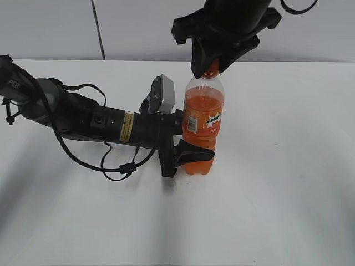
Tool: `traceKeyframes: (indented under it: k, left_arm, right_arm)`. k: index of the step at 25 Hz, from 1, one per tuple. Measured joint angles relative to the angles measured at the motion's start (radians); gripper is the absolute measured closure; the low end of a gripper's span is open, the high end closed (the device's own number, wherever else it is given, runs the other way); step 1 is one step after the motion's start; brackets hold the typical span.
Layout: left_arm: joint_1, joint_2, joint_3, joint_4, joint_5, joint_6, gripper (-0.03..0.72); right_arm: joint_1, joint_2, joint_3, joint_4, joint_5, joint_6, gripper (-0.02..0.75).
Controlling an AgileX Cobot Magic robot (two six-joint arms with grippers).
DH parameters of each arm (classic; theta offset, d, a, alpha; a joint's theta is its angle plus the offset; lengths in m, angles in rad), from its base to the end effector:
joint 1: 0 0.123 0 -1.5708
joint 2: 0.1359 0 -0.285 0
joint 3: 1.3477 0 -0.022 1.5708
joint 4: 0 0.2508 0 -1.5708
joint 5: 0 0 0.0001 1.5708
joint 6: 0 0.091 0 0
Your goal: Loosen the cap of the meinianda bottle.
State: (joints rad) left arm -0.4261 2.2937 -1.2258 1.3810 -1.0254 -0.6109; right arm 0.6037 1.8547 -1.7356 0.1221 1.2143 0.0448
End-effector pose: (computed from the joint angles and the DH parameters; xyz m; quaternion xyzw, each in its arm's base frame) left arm 0.3437 -0.2399 0.0819 0.5701 0.5879 -0.3956 0.4158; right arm 0.3205 0.2336 0.3116 -0.2604 0.9501 0.1081 0.1338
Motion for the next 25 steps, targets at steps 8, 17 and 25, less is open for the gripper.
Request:
traceKeyframes:
  k: [8, 17, 25]
  left_arm:
    - [0.000, 0.000, 0.000, 0.000, 0.000, 0.000, 0.284]
    - [0.000, 0.000, 0.000, 0.004, -0.002, 0.000, 0.284]
    - [0.000, 0.000, 0.000, 0.007, -0.006, 0.007, 0.286]
  right_arm:
    - [0.000, 0.000, -0.001, -0.001, 0.000, -0.265, 0.451]
    - [0.000, 0.000, -0.001, 0.009, 0.000, -0.536, 0.457]
    - [0.000, 0.000, -0.001, 0.029, -0.002, -0.765, 0.458]
